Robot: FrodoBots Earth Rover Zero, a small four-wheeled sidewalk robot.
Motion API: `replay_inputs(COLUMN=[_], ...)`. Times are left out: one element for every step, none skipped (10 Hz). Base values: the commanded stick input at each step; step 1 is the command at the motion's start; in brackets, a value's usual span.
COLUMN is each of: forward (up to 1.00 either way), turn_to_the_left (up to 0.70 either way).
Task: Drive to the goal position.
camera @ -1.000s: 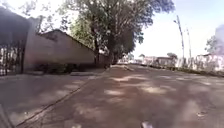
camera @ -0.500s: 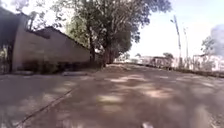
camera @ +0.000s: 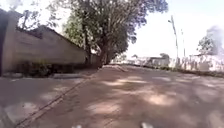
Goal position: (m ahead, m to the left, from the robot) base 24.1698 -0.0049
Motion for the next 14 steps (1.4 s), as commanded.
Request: replay_inputs(forward=[0.70, 0.70, 0.70, 0.70, 0.70, 0.70, 0.70, 0.70, 0.70, 0.70, 0.70, 0.70, 0.70, 0.70], turn_to_the_left=[0.00, 0.00, 0.00, 0.00, 0.00, 0.00, 0.00, 0.00, 0.00, 0.00, 0.00, -0.24, -0.34, -0.34])
